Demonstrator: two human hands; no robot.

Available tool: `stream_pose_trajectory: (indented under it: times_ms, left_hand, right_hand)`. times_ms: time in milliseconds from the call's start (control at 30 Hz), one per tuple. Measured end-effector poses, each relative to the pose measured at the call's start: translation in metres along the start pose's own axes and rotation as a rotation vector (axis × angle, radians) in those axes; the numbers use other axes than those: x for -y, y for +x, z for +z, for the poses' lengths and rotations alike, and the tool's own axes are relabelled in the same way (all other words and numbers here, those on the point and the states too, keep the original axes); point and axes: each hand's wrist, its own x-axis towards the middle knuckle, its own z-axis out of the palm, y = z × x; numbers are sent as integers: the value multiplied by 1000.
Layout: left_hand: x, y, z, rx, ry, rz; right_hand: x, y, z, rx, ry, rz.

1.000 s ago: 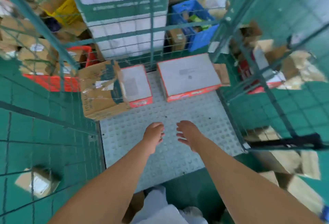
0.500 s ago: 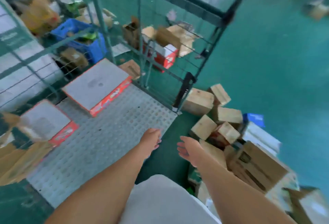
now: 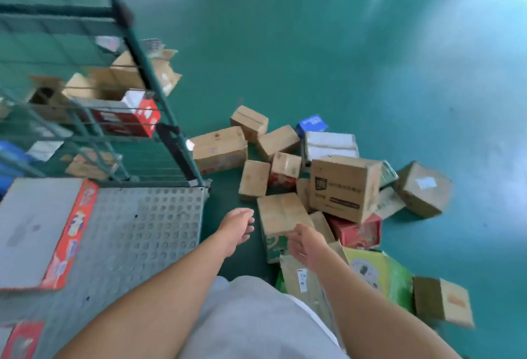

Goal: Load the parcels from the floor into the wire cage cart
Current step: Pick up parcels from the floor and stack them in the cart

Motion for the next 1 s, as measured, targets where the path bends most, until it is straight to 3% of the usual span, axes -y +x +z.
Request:
stream_pose_trajectory:
  times_ms: [267, 500, 767, 1000]
  left_hand:
    - [-22, 43, 48, 151, 154, -104]
    - [-33, 103, 58, 190, 234, -242]
    - [-30, 184, 63, 202, 262, -372]
    - [13, 272, 87, 220, 231, -488]
  right_hand:
    - [3, 28, -39, -120, 199, 81]
    - [16, 78, -32, -171, 195, 163]
    - [38, 138, -19, -157, 47, 193]
    - [23, 248, -21, -170, -169, 221]
